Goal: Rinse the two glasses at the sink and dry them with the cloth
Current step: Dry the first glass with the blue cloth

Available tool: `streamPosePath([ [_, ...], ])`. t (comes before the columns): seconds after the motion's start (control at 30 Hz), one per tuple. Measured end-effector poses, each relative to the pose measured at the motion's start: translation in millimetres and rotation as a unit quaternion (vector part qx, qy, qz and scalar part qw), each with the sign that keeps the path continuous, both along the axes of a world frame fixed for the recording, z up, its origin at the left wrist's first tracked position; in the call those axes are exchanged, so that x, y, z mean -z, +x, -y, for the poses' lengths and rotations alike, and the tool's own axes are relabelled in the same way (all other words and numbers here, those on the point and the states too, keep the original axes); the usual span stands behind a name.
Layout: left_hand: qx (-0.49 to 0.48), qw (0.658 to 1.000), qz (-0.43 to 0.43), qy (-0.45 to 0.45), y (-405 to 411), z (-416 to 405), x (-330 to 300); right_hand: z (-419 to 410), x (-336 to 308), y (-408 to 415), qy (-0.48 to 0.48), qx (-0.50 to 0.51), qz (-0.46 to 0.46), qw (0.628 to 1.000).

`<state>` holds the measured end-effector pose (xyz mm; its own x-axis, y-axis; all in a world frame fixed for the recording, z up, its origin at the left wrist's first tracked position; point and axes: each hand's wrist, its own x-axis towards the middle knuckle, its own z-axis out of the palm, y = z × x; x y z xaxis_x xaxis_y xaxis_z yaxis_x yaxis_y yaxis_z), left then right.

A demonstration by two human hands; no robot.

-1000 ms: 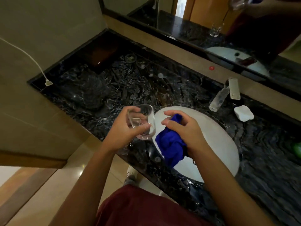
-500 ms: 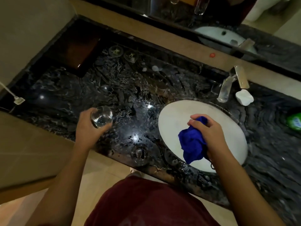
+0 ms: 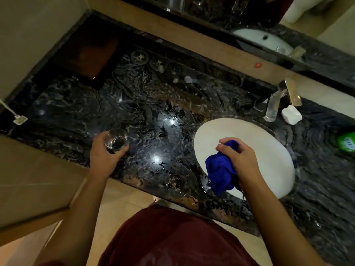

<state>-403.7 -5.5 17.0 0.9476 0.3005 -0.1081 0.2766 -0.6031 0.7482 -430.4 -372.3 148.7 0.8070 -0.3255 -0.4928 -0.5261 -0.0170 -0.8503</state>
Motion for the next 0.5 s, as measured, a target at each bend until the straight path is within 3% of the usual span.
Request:
streamPosePath([
  [0.3, 0.004, 0.999, -0.034, -0.008, 0, -6, 6, -4, 4, -1, -0.002, -0.006, -0.009, 1.0],
  [0.5, 0.042, 0.989, 0.135, 0.029, -10, 24, -33, 4, 8, -4, 0.007, -0.009, -0.004, 1.0],
])
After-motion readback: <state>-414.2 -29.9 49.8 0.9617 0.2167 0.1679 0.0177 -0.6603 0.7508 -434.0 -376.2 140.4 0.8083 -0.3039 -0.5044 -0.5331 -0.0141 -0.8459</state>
